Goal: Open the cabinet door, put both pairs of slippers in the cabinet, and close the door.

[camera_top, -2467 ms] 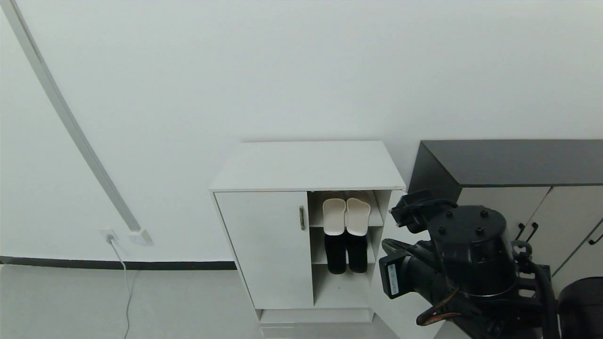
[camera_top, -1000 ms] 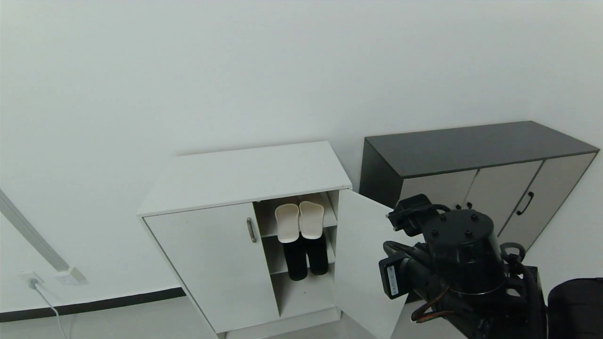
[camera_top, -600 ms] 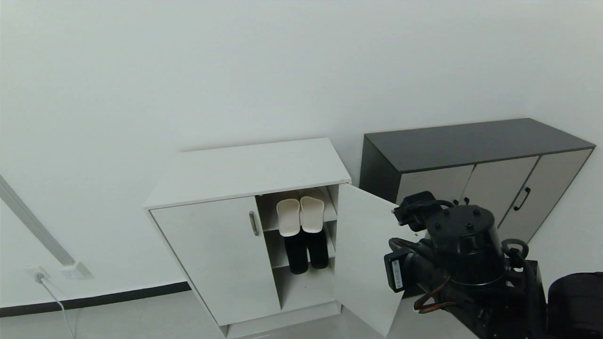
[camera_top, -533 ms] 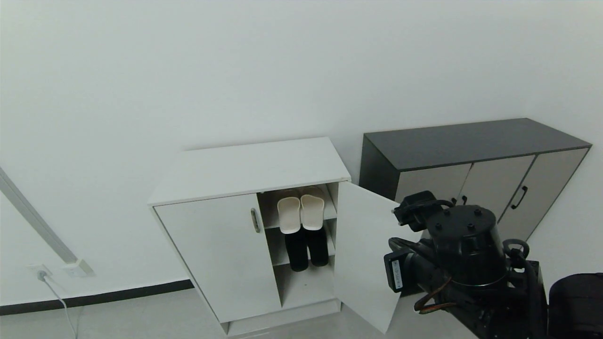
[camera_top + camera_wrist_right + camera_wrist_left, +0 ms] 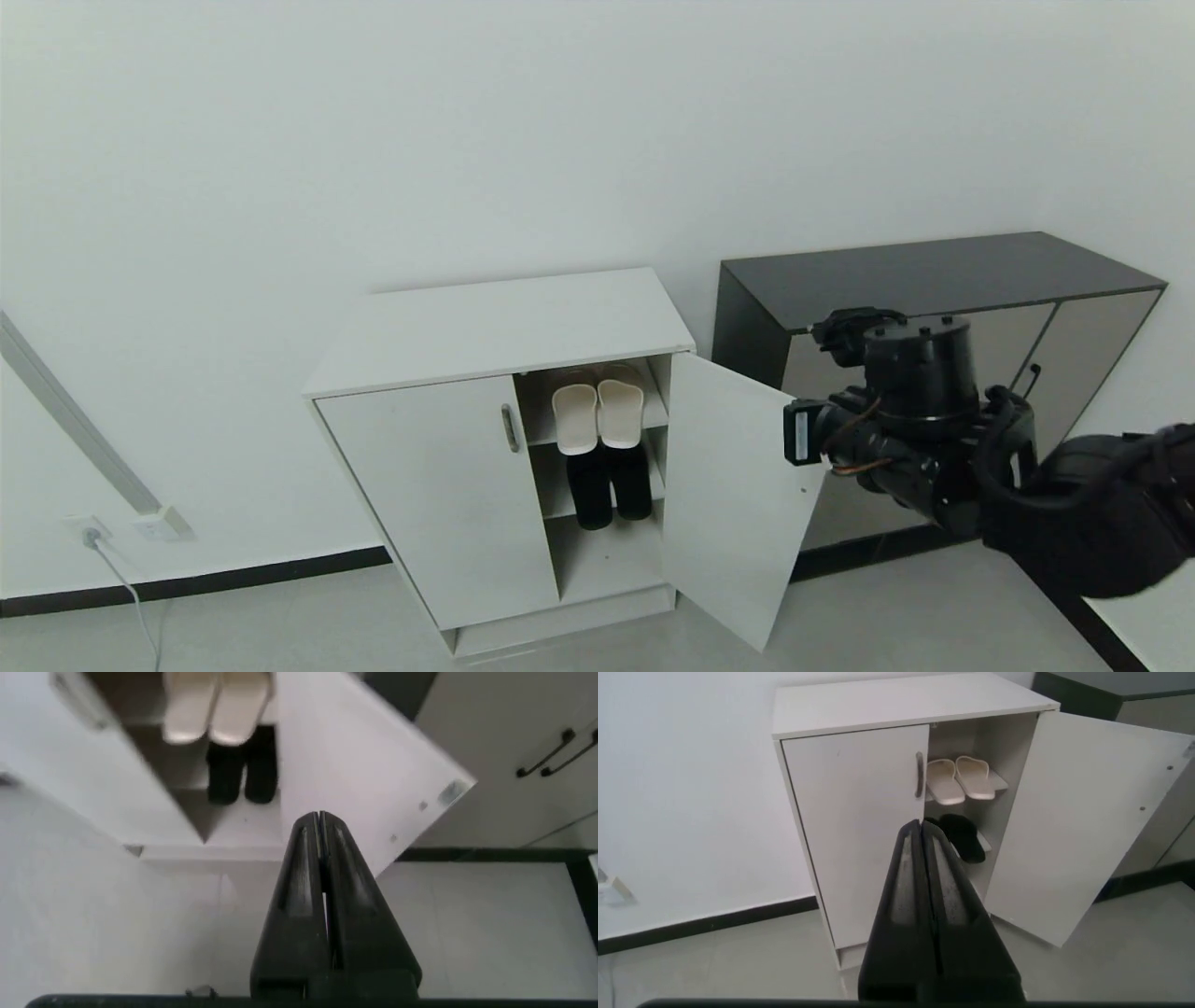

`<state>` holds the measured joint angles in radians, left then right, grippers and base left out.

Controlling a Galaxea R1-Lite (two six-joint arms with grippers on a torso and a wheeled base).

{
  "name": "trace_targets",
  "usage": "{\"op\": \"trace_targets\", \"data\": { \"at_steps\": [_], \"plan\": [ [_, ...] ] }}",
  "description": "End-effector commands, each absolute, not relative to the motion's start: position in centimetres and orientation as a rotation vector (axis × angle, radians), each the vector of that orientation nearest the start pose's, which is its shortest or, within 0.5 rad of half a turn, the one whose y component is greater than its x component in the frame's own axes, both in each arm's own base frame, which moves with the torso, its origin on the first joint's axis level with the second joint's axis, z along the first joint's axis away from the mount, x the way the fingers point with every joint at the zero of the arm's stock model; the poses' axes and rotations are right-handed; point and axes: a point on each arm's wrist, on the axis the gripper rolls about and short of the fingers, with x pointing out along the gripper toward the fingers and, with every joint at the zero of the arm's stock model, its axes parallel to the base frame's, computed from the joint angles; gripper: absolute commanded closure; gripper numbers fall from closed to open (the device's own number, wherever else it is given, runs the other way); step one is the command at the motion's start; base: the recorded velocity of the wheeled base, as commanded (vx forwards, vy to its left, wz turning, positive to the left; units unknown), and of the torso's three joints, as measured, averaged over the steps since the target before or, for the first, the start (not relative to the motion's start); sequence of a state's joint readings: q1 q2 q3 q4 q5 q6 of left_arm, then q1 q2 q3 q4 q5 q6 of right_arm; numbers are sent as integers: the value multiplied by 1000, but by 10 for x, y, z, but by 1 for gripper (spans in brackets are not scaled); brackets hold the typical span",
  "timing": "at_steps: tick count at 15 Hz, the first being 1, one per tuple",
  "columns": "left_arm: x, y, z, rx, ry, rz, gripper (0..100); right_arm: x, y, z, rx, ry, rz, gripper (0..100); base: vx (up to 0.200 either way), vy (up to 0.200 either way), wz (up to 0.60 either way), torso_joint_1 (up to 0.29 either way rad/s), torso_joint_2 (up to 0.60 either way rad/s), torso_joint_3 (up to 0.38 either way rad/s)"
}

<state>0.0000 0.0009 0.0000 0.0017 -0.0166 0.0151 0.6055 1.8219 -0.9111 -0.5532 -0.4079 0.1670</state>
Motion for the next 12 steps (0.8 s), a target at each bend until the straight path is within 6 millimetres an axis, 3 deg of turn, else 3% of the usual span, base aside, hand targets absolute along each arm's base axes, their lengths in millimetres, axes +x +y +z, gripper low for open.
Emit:
{"op": "trace_targets", "data": {
  "at_steps": [1,3,9,12],
  "plan": [
    [-23,0,75,15,3,-17,100,341,167,143,2,353,91,100,0,0,0,0,0,0],
    [-23,0,75,15,3,-17,100,370,157,138,18,345,50,100,0,0,0,0,0,0],
    [-23,0,75,14,3,-18,100,417,135,118,44,366,34,100,0,0,0,0,0,0],
    [-23,0,75,11,3,-17,100,430,132,105,44,382,20,100,0,0,0,0,0,0]
  ]
}}
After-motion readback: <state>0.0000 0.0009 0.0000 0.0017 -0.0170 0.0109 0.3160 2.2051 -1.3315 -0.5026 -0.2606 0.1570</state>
